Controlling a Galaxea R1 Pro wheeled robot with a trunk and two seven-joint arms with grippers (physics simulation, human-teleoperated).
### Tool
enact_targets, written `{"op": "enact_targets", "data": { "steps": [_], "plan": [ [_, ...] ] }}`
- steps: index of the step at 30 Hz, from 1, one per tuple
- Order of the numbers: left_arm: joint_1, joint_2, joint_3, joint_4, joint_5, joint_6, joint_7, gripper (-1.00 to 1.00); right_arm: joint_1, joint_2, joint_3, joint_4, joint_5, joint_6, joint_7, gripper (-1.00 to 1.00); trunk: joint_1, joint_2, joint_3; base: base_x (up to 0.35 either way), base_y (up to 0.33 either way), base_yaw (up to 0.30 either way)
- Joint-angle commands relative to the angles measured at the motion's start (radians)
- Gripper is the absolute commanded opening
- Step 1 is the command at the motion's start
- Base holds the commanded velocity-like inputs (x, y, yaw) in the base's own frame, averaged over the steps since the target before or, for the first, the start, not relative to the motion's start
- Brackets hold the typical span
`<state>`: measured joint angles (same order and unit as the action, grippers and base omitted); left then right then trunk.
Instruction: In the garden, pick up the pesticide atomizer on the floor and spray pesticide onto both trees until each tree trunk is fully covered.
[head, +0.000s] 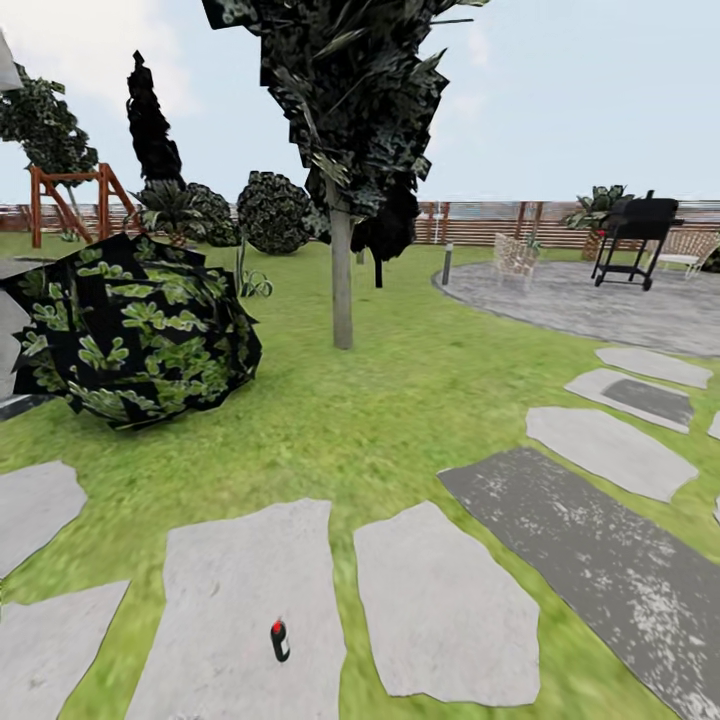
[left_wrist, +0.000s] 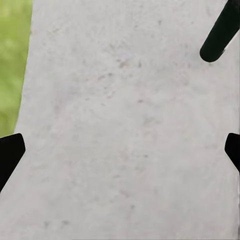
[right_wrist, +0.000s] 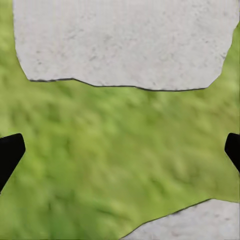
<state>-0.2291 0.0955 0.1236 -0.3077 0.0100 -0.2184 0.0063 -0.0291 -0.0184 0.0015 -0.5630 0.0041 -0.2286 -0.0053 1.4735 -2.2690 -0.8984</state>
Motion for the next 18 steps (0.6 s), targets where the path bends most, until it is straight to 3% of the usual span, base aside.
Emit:
{"op": "enact_targets", "data": {
  "steps": [1, 8, 12, 15, 18],
  "plan": [
    [-0.002, -0.002, 0.007, -0.001, 0.0, 0.0, 0.0, 1.0, 0.0, 0.0, 0.0, 0.0, 0.0, 0.0, 0.0, 1.0, 0.0, 0.0, 0.0, 0.243, -0.177, 0.221],
    [-0.007, -0.002, 0.015, -0.064, -0.006, 0.003, -0.001, 1.0, 0.0, -0.004, 0.0, -0.033, -0.001, 0.001, 0.0, 1.0, 0.0, 0.0, 0.0, 0.139, -0.15, 0.152],
    [-0.025, -0.008, 0.01, -0.242, -0.018, 0.027, -0.003, 1.0, -0.007, -0.005, 0.002, -0.21, 0.015, 0.009, 0.002, 1.0, 0.0, 0.0, 0.0, 0.018, -0.021, 0.019],
    [-0.06, -0.013, 0.009, -0.342, -0.025, 0.1, -0.008, 1.0, -0.042, -0.006, 0.002, -0.353, 0.053, 0.04, 0.001, 1.0, 0.0, 0.0, 0.0, 0.004, -0.005, 0.004],
    [-0.173, -0.02, 0.008, -0.394, -0.028, 0.261, -0.015, 1.0, -0.153, -0.006, 0.001, -0.458, 0.08, 0.189, 0.0, 1.0, 0.0, 0.0, 0.0, 0.001, -0.001, 0.001]
  ]
}}
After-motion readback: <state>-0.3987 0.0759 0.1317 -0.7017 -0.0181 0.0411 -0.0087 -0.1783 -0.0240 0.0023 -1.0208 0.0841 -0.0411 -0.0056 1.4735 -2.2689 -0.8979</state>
